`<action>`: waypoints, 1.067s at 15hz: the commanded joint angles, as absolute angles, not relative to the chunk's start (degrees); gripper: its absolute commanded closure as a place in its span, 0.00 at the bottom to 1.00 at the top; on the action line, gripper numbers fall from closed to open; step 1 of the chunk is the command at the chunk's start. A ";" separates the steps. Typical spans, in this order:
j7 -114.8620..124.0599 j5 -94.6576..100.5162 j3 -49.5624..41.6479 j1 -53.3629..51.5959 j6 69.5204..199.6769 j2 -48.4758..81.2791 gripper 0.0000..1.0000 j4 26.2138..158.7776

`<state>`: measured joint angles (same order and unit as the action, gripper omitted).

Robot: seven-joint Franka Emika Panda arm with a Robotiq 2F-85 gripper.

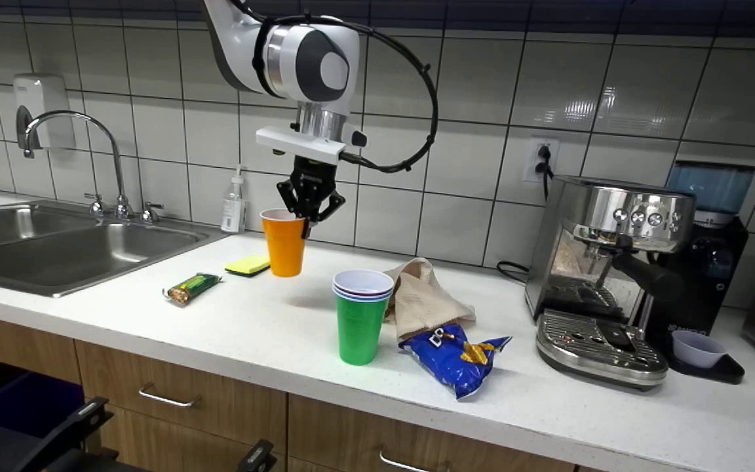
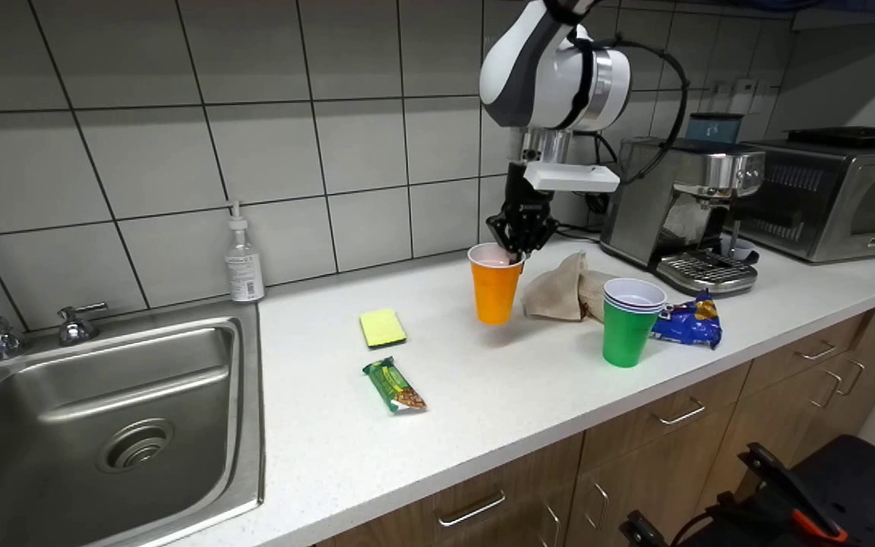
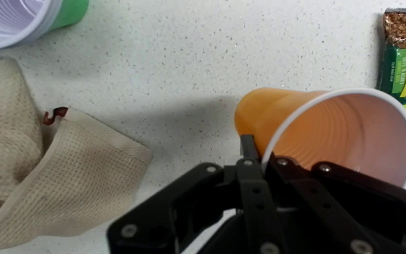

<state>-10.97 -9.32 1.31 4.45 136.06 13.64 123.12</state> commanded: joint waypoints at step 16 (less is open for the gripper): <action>-21.92 -10.46 -8.05 6.31 122.52 -6.22 0.99 131.92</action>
